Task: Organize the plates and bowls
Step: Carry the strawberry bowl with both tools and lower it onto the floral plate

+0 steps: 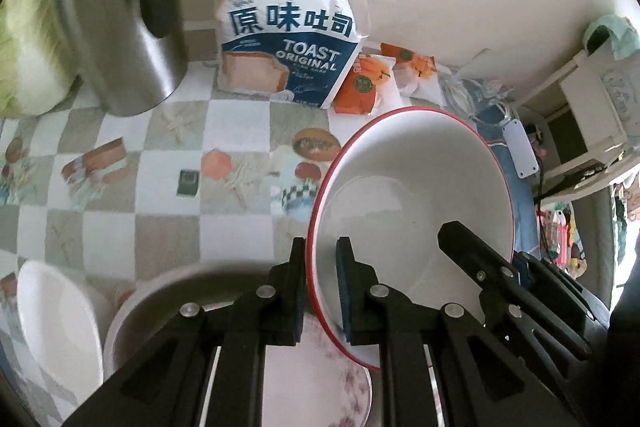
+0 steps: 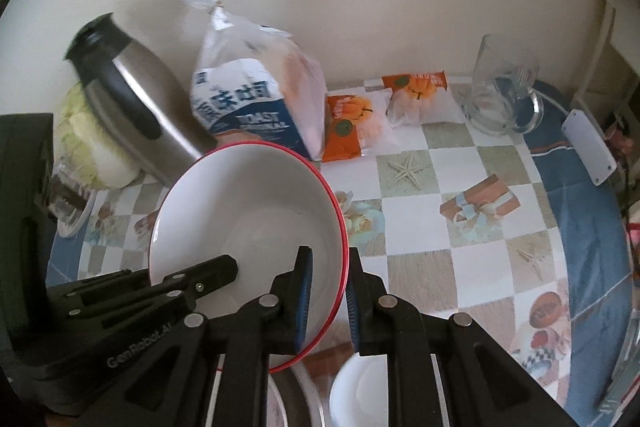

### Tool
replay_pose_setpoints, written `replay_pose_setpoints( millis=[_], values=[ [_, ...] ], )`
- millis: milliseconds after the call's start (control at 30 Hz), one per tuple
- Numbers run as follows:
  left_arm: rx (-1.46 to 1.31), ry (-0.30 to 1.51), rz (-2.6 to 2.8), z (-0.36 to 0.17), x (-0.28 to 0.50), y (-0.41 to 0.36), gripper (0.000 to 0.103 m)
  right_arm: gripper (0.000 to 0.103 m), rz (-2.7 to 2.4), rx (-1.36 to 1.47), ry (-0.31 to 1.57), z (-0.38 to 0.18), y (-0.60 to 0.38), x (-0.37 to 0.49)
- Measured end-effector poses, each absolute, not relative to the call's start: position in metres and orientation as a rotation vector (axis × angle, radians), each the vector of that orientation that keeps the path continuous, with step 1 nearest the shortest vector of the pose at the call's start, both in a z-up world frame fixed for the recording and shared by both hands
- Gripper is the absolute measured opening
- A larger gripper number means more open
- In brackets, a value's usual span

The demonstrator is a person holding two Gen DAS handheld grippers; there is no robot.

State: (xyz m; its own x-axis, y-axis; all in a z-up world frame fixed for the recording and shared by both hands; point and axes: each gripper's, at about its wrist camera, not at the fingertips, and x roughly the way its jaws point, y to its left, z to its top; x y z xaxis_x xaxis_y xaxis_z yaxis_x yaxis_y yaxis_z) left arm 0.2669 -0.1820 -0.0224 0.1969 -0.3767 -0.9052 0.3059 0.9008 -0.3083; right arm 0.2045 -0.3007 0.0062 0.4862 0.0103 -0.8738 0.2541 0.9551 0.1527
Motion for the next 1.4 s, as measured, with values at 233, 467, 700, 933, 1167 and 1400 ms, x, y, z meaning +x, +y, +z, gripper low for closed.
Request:
replay_pose_setpoints(
  millis=[233,467,700,933,1167,1400],
  values=[
    [-0.077,1.288,-0.415,-0.016,0.231,-0.151,0.014,0.017,-0.115,0.266,1.073,0.01,-0.271,0.175],
    [-0.141,1.305,-0.369,-0.028,0.199,-0.119,0.014,0.017,-0.075,0.259,1.092,0.0,-0.243,0.15],
    [-0.119,1.275,-0.345,-0.031,0.174,-0.098,0.015,0.018,-0.06,0.249,1.082,-0.012,-0.216,0.122],
    [-0.139,1.253,-0.326,-0.04,0.157,-0.078,0.015,0.018,-0.04,0.252,1.072,-0.021,-0.199,0.109],
    [-0.13,1.239,-0.315,-0.044,0.152,-0.071,0.015,0.018,-0.032,0.296,1.07,-0.031,-0.195,0.104],
    [-0.142,1.27,-0.323,-0.052,0.155,-0.068,0.016,0.018,-0.042,0.333,1.076,-0.035,-0.196,0.105]
  ],
)
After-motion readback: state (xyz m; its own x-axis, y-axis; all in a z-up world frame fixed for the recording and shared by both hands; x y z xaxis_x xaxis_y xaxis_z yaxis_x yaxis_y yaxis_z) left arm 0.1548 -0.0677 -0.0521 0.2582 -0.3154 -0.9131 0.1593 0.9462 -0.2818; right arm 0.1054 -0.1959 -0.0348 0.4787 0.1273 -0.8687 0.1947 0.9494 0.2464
